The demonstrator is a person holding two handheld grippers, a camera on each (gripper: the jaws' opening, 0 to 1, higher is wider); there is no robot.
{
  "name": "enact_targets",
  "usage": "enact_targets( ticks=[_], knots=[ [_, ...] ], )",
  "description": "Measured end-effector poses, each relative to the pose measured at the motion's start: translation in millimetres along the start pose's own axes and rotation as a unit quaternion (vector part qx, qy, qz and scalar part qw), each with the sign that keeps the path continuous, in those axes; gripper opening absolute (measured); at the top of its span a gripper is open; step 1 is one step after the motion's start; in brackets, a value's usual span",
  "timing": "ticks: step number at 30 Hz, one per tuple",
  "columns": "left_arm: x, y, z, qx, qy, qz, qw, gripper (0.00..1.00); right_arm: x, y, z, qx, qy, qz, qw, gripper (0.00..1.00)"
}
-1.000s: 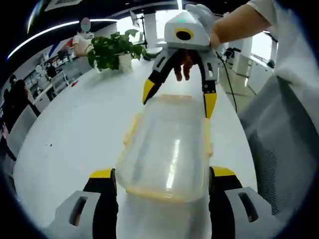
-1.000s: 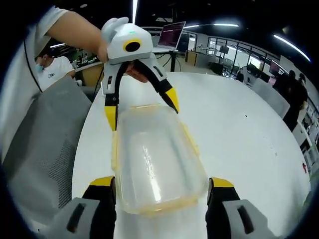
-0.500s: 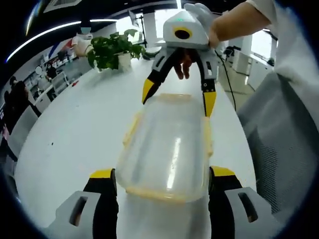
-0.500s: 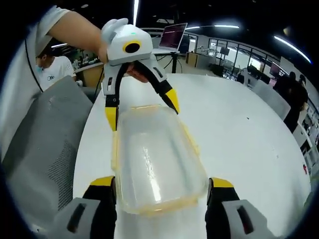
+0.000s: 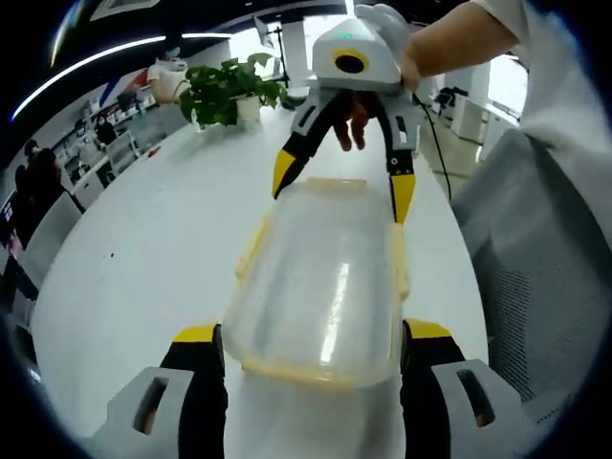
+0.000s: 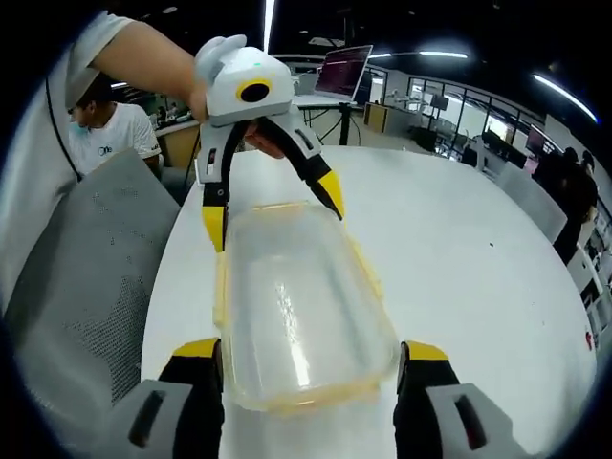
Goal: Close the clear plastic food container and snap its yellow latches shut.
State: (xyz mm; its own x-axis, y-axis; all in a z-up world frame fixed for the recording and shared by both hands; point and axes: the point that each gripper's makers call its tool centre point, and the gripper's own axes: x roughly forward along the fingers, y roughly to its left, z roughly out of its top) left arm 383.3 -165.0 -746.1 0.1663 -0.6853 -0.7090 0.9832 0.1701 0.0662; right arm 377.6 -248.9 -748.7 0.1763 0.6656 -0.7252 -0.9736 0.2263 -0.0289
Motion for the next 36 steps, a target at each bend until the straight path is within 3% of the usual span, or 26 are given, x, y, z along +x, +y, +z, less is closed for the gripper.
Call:
enact_targets(
  ticks=[17, 29, 36],
  knots=[
    [-24, 8.4, -26.1, -0.006, 0.006, 0.007, 0.9999, 0.72, 25, 6, 25.9, -0.007, 0.002, 0.005, 1.0, 0.73],
    [-27, 13.8, -29.5, -0.003, 0.006, 0.005, 1.0, 0.72, 29, 4, 30.6, -0.007, 0.008, 0.003, 0.9999, 0.73],
    [-27, 25.7, -30.1, 0.0, 0.016, 0.005, 0.9999, 0.72, 34, -8, 34.0, -0.007, 0.011, 0.003, 0.9999, 0.73]
  ],
)
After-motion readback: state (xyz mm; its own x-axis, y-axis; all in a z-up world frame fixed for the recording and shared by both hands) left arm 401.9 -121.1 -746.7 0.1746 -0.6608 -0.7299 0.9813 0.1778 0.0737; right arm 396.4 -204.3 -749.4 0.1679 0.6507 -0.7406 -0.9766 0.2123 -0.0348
